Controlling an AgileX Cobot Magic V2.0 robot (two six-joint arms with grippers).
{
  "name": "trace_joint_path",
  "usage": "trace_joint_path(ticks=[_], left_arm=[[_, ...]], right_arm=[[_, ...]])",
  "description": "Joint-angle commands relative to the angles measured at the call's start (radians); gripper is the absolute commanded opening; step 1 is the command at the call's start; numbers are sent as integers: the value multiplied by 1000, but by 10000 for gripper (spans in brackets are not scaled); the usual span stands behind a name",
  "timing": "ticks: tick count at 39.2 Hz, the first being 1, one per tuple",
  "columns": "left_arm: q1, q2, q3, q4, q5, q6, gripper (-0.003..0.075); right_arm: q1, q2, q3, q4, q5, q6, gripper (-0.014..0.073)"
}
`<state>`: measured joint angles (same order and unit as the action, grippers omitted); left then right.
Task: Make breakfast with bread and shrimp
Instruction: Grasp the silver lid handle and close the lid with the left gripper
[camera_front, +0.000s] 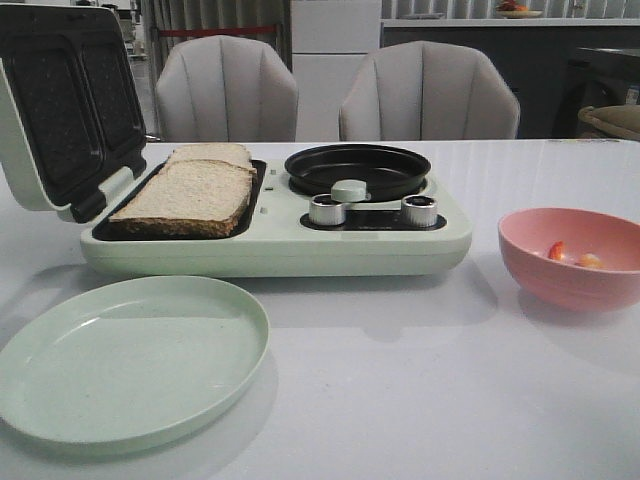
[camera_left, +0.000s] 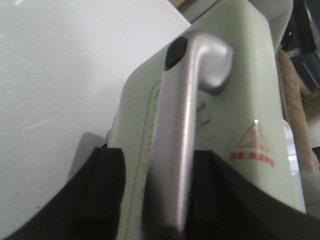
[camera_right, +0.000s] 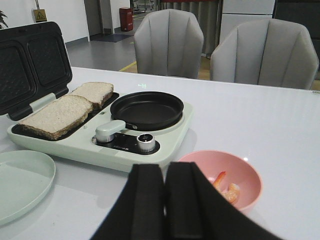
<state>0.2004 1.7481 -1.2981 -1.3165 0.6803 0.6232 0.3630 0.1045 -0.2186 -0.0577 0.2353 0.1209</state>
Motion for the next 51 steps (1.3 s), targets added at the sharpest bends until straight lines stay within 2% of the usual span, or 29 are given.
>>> trace_joint_path(ticks=[1, 5, 15, 24, 32, 46, 51], left_arm=[[-17, -31, -33, -136, 75, 69, 235], [-32, -31, -33, -172, 103, 111, 202], [-137, -31, -33, -220, 146, 226, 202], [-268, -24, -33, -189, 74, 294, 202], [-368, 57, -33, -122, 42, 332, 197], [-391, 128, -35, -75, 48, 332, 188], [-391, 123, -76, -13, 103, 332, 188]], right_arm=[[-6, 10, -28, 0, -84, -1, 153], [-6, 10, -28, 0, -84, -1, 153], [-6, 10, -28, 0, -84, -1, 153], [-6, 10, -28, 0, -84, -1, 153], [-6, 10, -28, 0, -84, -1, 153], [-5, 10, -28, 0, -84, -1, 153], [-3, 10, -28, 0, -84, -1, 153]])
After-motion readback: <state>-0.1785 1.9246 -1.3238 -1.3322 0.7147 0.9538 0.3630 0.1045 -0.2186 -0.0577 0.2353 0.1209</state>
